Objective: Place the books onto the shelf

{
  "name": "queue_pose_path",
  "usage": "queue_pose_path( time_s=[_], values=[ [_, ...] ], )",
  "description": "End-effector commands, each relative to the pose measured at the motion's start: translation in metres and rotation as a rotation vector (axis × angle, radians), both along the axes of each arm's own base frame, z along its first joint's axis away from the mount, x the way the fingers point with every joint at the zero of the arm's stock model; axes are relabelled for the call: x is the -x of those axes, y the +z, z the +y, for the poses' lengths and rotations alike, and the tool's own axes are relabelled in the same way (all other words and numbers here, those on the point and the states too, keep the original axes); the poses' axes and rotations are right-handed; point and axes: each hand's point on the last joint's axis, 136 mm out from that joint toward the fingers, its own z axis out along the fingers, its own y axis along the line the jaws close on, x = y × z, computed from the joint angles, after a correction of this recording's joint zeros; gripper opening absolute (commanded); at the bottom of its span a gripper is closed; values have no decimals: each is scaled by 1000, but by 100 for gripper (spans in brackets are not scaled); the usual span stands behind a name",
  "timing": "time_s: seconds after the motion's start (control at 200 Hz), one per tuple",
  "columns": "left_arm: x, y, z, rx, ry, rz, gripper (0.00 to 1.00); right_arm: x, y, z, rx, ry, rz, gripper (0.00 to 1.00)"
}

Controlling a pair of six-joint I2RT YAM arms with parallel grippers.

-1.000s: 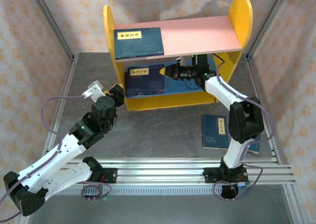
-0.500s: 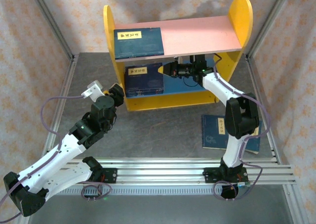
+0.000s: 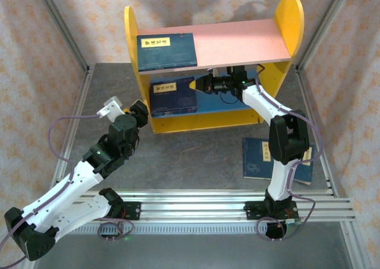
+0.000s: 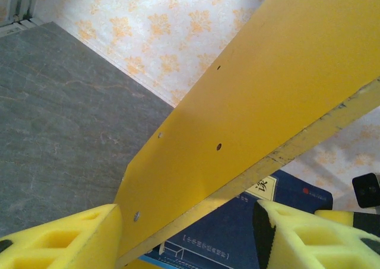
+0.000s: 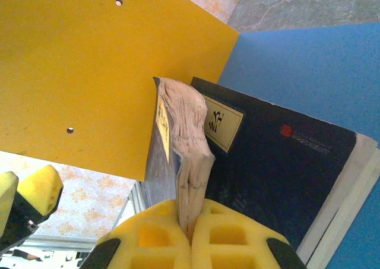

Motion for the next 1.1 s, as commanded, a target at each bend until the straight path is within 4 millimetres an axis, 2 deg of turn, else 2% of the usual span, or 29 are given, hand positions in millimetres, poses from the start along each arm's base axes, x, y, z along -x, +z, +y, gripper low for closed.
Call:
queue_pose_path(
  time_s=[0.0,0.551,1.096],
  values=[
    [3,-1,6,-23,7,11,59,-8,13,3,-27,7,-41,4],
    [3,-2,6,-14,2,14,59,-20,7,4,-26,-15,-30,4],
    [3,-3,7,-10,2,13,59,-21,4,5,-15,-14,-29,5]
  ],
)
